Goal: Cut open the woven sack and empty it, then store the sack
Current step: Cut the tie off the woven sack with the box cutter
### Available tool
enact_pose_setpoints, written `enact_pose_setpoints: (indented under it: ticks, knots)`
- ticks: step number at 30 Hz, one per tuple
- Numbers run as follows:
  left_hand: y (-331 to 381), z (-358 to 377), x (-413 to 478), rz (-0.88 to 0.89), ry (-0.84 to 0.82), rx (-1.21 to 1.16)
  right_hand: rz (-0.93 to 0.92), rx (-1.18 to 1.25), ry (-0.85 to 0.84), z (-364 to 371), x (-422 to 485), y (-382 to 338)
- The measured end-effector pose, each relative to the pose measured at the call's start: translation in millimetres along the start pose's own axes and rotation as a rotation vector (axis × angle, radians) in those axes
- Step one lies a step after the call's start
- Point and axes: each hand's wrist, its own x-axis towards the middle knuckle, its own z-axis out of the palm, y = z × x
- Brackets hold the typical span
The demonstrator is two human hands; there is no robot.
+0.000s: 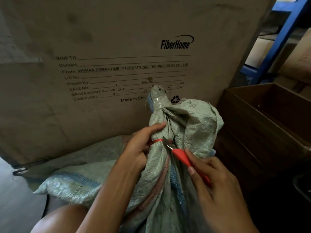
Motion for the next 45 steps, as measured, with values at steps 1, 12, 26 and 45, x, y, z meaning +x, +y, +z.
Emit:
enact_pose_setpoints:
  ticks: [1,12,26,45]
  knots:
    - [0.7,0.7,-1.2,0.043,0.004,0.005,-0.009,-0.021,0.006,0.7,-0.7,-0.1]
    - [3.6,-1.7,-12.3,0.269,0.08,0.005,-0.029,-0.055,-0.064,-4.1,-7.3,-8.7]
    - [2.6,-0.9,-26.1,0.343,0.103,0.014,-0.052,-0.048,-0.139,-15.2,-12.0,-16.0]
    - [1.2,2.3,-28.5,0.333,0.116,0.018,-0.084,-0.079,-0.128,-18.2,-14.0,-15.1]
